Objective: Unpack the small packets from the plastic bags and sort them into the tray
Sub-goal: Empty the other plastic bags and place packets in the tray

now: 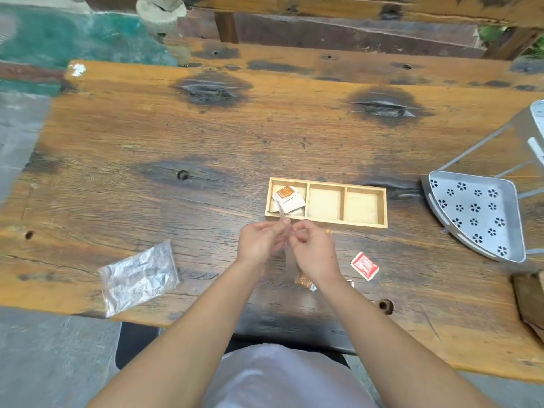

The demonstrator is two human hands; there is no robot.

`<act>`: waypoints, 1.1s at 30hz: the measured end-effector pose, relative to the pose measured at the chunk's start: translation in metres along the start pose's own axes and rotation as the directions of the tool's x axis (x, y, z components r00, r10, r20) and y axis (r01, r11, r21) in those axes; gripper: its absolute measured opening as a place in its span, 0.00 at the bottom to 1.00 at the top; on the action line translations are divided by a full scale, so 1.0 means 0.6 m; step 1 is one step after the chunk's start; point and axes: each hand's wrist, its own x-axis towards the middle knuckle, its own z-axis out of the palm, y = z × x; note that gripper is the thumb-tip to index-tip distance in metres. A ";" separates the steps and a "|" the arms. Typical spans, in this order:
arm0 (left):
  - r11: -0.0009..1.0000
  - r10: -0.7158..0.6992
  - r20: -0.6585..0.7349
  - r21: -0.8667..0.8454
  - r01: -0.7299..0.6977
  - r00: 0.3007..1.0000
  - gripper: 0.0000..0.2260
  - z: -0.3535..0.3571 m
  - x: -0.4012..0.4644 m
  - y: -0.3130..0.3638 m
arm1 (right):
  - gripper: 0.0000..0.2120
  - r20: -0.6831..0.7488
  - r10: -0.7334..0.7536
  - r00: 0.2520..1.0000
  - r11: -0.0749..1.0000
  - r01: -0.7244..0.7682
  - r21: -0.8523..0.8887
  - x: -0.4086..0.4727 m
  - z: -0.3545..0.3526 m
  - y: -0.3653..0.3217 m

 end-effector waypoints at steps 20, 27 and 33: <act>0.996 0.009 -0.001 0.084 -0.009 1.000 0.04 0.007 0.003 -0.012 | 0.07 -0.031 0.079 0.996 0.995 -0.077 0.057 -0.002 0.003 0.009; 0.976 0.082 0.034 0.201 -0.087 0.996 0.11 0.007 0.002 -0.033 | 0.12 -0.043 0.093 0.995 0.994 -0.090 0.068 0.004 -0.004 0.010; 0.959 0.091 0.046 0.265 -0.100 0.995 0.08 -0.003 -0.003 -0.035 | 0.09 0.026 0.113 0.993 0.993 -0.114 0.037 0.005 -0.012 0.004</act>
